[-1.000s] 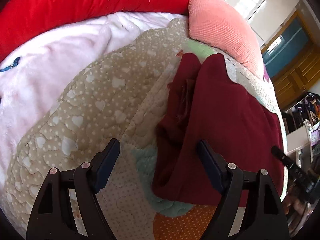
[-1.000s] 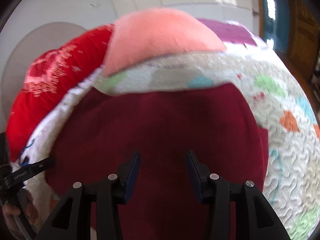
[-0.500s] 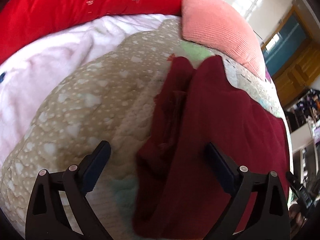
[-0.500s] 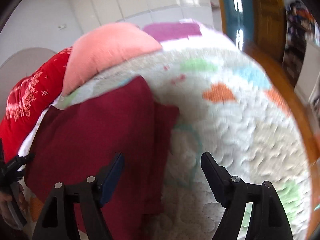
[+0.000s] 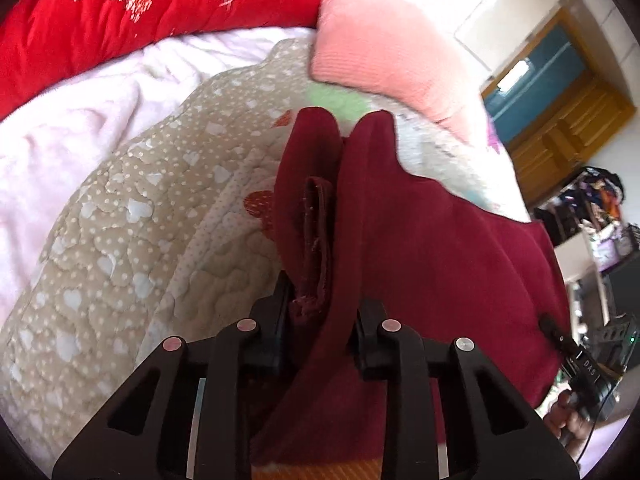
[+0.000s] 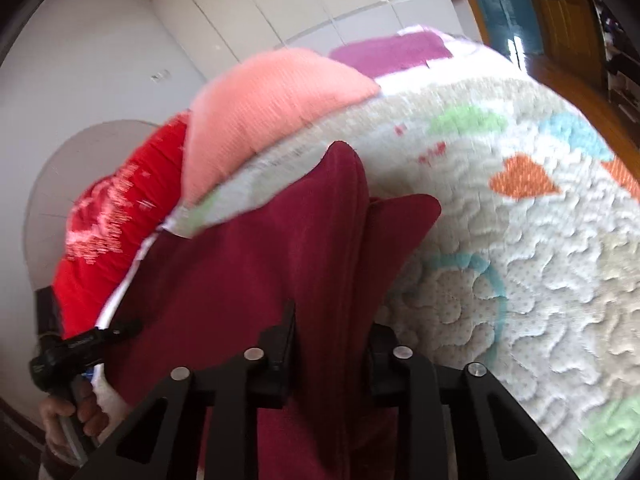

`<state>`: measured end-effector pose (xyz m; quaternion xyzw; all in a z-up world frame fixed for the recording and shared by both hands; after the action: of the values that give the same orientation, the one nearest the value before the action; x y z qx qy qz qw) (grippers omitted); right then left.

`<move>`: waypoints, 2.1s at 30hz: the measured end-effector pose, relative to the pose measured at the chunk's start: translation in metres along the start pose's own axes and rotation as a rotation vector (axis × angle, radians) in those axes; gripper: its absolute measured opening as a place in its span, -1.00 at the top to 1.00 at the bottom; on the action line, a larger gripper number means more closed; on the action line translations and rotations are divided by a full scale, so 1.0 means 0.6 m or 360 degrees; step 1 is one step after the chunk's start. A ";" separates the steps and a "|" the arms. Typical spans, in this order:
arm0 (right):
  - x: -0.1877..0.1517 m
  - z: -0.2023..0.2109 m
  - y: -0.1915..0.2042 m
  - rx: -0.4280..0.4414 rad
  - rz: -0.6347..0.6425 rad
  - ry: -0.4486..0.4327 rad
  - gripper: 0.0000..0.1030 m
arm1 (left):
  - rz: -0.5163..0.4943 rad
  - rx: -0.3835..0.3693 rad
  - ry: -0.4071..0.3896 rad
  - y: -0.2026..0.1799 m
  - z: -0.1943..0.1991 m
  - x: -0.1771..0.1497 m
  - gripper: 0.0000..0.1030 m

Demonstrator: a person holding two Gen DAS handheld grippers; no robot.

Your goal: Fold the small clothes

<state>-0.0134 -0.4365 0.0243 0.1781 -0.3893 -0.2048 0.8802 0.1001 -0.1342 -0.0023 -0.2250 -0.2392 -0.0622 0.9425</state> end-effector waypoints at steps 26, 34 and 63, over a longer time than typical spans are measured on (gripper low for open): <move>-0.154 0.157 0.208 0.0028 0.0491 0.0061 0.26 | -0.0003 0.0143 -0.0053 0.053 0.170 -0.253 0.21; -0.171 -0.077 0.373 0.0173 0.0804 0.0332 0.36 | 0.0077 0.0110 0.0001 0.084 0.141 -0.264 -0.09; -0.210 -0.171 0.389 -0.0033 0.0646 0.0659 -0.15 | 0.0068 0.0104 -0.0050 0.086 0.136 -0.257 -0.25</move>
<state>0.0388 -0.1585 -0.0075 0.1257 -0.2270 0.0122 0.9657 -0.0584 -0.0498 -0.0324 -0.2003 -0.2509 -0.0307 0.9466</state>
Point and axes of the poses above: each gripper's, at about its wrist camera, not at the fingertips, and z roughly against the way its jaws point, y to its left, x to its top, the point moved 8 cm from there along -z, roughly the way its jaws point, and after that the axes turned 3 degrees about x, right-handed, at the moved point
